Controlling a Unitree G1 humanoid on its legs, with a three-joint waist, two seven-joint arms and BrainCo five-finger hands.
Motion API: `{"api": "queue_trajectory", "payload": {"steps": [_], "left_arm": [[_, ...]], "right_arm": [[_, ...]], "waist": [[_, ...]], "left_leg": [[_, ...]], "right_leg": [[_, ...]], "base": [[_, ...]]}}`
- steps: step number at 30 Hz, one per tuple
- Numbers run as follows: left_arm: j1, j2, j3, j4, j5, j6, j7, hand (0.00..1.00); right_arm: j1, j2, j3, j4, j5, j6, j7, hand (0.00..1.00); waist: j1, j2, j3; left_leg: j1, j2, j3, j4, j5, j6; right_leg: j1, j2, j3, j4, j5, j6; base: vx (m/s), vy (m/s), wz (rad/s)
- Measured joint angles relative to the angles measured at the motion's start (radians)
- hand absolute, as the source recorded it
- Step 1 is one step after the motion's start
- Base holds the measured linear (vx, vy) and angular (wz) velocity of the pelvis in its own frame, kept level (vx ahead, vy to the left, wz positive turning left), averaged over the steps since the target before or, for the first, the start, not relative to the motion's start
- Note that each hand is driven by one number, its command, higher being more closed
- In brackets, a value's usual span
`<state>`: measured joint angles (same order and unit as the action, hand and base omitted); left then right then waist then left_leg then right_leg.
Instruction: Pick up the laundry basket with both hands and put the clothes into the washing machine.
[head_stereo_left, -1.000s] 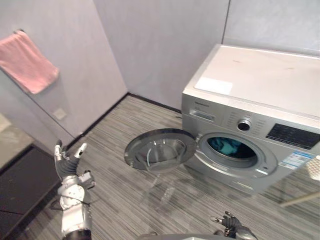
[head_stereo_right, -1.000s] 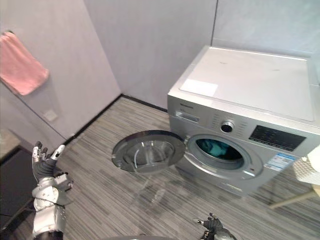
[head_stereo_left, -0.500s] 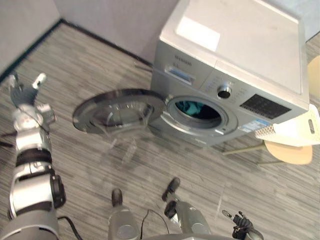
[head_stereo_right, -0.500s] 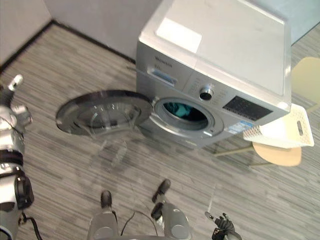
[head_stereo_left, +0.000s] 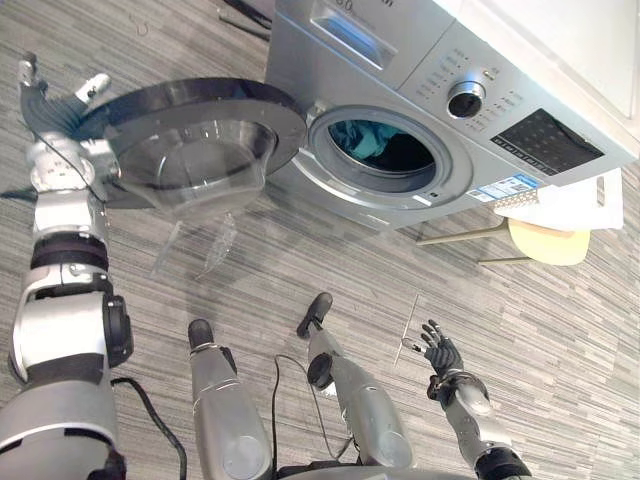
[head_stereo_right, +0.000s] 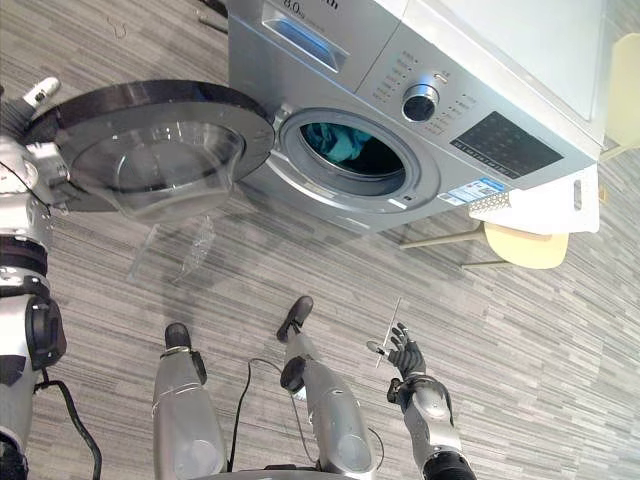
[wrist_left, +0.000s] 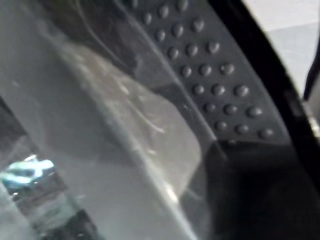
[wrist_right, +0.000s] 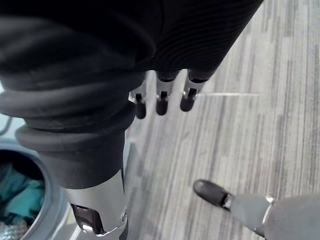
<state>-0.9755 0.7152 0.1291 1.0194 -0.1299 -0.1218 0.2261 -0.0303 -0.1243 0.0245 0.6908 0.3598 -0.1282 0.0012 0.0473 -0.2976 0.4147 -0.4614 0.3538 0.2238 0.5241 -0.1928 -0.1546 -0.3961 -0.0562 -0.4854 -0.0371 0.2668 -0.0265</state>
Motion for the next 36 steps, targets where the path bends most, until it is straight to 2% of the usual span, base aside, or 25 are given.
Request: {"api": "queue_trajectory", "payload": {"steps": [3,5,6,7,8,9,10,11,12,13,14,15,16,17,18,19,20,21,24,26,28,32,36], "left_arm": [[0.114,-0.061,-0.001,-0.05,0.03,-0.003,0.016,0.0],[0.206,-0.126,-0.03,-0.081,0.03,-0.007,0.021,0.0],[0.279,-0.17,-0.086,-0.085,0.03,-0.006,0.021,0.0],[0.361,-0.218,-0.161,-0.084,0.029,0.0,0.02,0.0],[0.4,-0.241,-0.208,-0.079,0.028,0.007,0.018,0.0],[0.477,-0.296,-0.293,-0.074,0.011,0.006,0.016,0.0],[0.532,-0.352,-0.372,-0.066,-0.006,0.006,0.003,0.0],[0.546,-0.374,-0.414,-0.059,-0.021,0.009,-0.012,0.0],[0.562,-0.423,-0.488,-0.042,-0.059,0.017,-0.026,0.0],[0.562,-0.45,-0.512,-0.03,-0.075,0.022,-0.032,0.0],[0.56,-0.496,-0.529,-0.023,-0.087,0.04,-0.052,0.0],[0.54,-0.546,-0.543,0.005,-0.089,0.054,-0.072,0.0],[0.518,-0.566,-0.552,0.01,-0.094,0.064,-0.074,0.0],[0.455,-0.606,-0.553,0.01,-0.096,0.075,-0.089,0.0],[0.417,-0.624,-0.544,0.007,-0.103,0.072,-0.095,0.0],[0.392,-0.634,-0.52,0.001,-0.111,0.068,-0.095,0.0],[0.337,-0.633,-0.462,-0.032,-0.156,0.055,-0.092,0.0],[0.302,-0.623,-0.417,-0.071,-0.193,0.03,-0.088,0.0],[0.218,-0.626,-0.315,-0.15,-0.278,-0.04,-0.076,0.0],[0.218,-0.627,-0.224,-0.159,-0.315,-0.061,-0.071,0.0],[0.277,-0.629,-0.125,-0.158,-0.333,-0.062,-0.07,0.0],[0.474,-0.635,0.006,-0.14,-0.339,-0.058,-0.072,0.0],[0.742,-0.631,0.159,-0.067,-0.283,-0.036,-0.075,0.0]], "right_arm": [[-0.01,0.0,0.014,0.054,-0.01,0.002,-0.002,0.0],[-0.014,0.0,0.009,0.1,-0.017,0.007,-0.008,0.0],[-0.013,0.004,0.002,0.132,-0.017,0.017,-0.016,0.0],[-0.012,0.015,-0.014,0.168,-0.017,0.025,-0.021,0.0],[-0.01,0.024,-0.026,0.182,-0.017,0.027,-0.022,0.0],[0.0,0.035,-0.04,0.202,-0.017,0.029,-0.025,0.0],[0.017,0.043,-0.042,0.225,-0.017,0.031,-0.024,0.0],[0.02,0.047,-0.042,0.233,-0.017,0.037,-0.024,0.0],[0.025,0.056,-0.047,0.234,-0.017,0.048,-0.024,0.0],[0.023,0.061,-0.048,0.233,-0.017,0.05,-0.024,0.0],[0.012,0.072,-0.047,0.227,-0.017,0.05,-0.023,0.0],[-0.005,0.078,-0.049,0.235,-0.017,0.062,-0.023,0.0],[-0.007,0.08,-0.056,0.235,-0.017,0.07,-0.022,0.0],[0.008,0.078,-0.078,0.233,-0.018,0.072,-0.022,0.0],[0.04,0.076,-0.097,0.227,-0.018,0.072,-0.022,0.0],[0.035,0.07,-0.115,0.226,-0.019,0.073,-0.022,0.0],[0.045,0.066,-0.146,0.195,-0.019,0.067,-0.022,0.0],[0.058,0.066,-0.159,0.175,-0.019,0.063,-0.021,0.0],[0.159,0.063,-0.208,0.152,-0.019,0.062,-0.02,0.0],[0.195,0.064,-0.216,0.152,-0.019,0.062,-0.019,0.0],[0.214,0.07,-0.223,0.156,-0.02,0.062,-0.017,0.0],[0.214,0.105,-0.225,0.195,-0.02,0.063,-0.002,0.0],[0.204,0.102,-0.266,0.238,-0.019,0.058,0.004,0.0]], "waist": [[-0.001,0.008,-0.003],[-0.003,0.036,-0.02],[-0.004,0.058,-0.042],[-0.004,0.078,-0.076],[-0.005,0.084,-0.09],[-0.004,0.104,-0.118],[-0.005,0.113,-0.154],[-0.009,0.113,-0.162],[-0.022,0.112,-0.178],[-0.04,0.115,-0.185],[-0.075,0.125,-0.203],[-0.107,0.148,-0.248],[-0.118,0.148,-0.254],[-0.152,0.134,-0.265],[-0.16,0.112,-0.292],[-0.159,0.128,-0.302],[-0.167,0.143,-0.314],[-0.178,0.145,-0.315],[-0.191,0.187,-0.324],[-0.196,0.211,-0.332],[-0.195,0.241,-0.349],[-0.184,0.252,-0.353],[-0.133,0.263,-0.352]], "left_leg": [[0.04,-0.029,0.028,-0.031,-0.003,0.011],[0.053,-0.057,0.039,-0.048,0.002,0.019],[0.071,-0.072,0.056,-0.062,0.005,0.023],[0.098,-0.084,0.086,-0.08,0.005,0.023],[0.121,-0.093,0.107,-0.093,0.004,0.024],[0.166,-0.1,0.151,-0.117,0.004,0.027],[0.211,-0.12,0.192,-0.153,0.005,0.028],[0.24,-0.134,0.211,-0.179,0.006,0.028],[0.29,-0.162,0.249,-0.245,0.006,0.028],[0.311,-0.177,0.265,-0.284,0.007,0.027],[0.355,-0.179,0.314,-0.394,0.038,0.034],[0.37,-0.158,0.406,-0.47,0.123,0.037],[0.38,-0.16,0.424,-0.489,0.129,0.035],[0.416,-0.184,0.456,-0.523,0.139,0.018],[0.442,-0.216,0.485,-0.547,0.154,-0.001],[0.449,-0.207,0.508,-0.561,0.179,0.006],[0.461,-0.2,0.554,-0.567,0.188,0.006],[0.47,-0.196,0.582,-0.562,0.187,0.007],[0.503,-0.166,0.604,-0.564,0.189,0.008],[0.524,-0.156,0.614,-0.57,0.187,0.005],[0.527,-0.162,0.613,-0.58,0.187,0.005],[0.537,-0.163,0.57,-0.575,0.186,0.006],[0.535,-0.173,0.512,-0.575,0.183,0.011]], "right_leg": [[0.015,-0.025,0.015,0.0,0.0,0.01],[0.019,-0.051,0.017,0.0,0.004,0.023],[0.025,-0.067,0.025,-0.001,0.006,0.03],[0.03,-0.081,0.044,-0.001,0.004,0.062],[0.034,-0.089,0.06,0.001,0.003,0.078],[0.049,-0.096,0.095,0.002,-0.006,0.113],[0.056,-0.106,0.137,0.002,-0.015,0.133],[0.061,-0.11,0.164,0.002,-0.027,0.145],[0.06,-0.12,0.193,-0.002,-0.088,0.173],[0.058,-0.125,0.192,0.0,-0.146,0.197],[0.042,-0.12,0.192,0.009,-0.24,0.239],[-0.039,-0.088,0.255,0.138,-0.18,0.097],[-0.065,-0.076,0.288,0.218,-0.164,0.071],[-0.028,-0.067,0.341,0.258,-0.174,0.084],[0.012,-0.074,0.364,0.181,-0.178,0.056],[0.015,-0.053,0.378,0.152,-0.165,0.057],[0.027,-0.043,0.357,0.092,-0.122,0.067],[0.03,-0.035,0.354,0.072,-0.099,0.056],[0.064,0.002,0.346,0.045,-0.083,0.041],[0.082,0.011,0.323,0.043,-0.083,0.041],[0.087,0.005,0.307,0.042,-0.083,0.041],[0.143,-0.013,0.251,0.015,-0.083,0.041],[0.185,-0.035,0.196,-0.008,-0.098,0.039]], "base": [[-0.03,0.095,0.06],[-0.04,0.117,0.15],[-0.03,0.16,-0.04],[-0.02,0.165,-0.15],[0.01,0.196,-0.35],[0.03,0.171,-0.38],[0.05,0.156,-0.38],[0.01,0.101,-0.38],[-0.01,0.075,-0.36],[-0.03,0.07,-0.69],[-0.04,0.028,-1.07],[-0.04,0.023,-1.19],[0.01,0.037,-1.03],[0.07,0.041,-0.65],[0.09,0.031,-0.83],[0.07,0.0,-1.18],[0.08,0.003,-1.32],[0.09,-0.021,-1.08],[0.12,-0.016,-0.3],[0.1,0.044,-0.07],[0.04,0.098,0.1],[0.0,0.098,0.41],[-0.05,0.08,0.42]]}}
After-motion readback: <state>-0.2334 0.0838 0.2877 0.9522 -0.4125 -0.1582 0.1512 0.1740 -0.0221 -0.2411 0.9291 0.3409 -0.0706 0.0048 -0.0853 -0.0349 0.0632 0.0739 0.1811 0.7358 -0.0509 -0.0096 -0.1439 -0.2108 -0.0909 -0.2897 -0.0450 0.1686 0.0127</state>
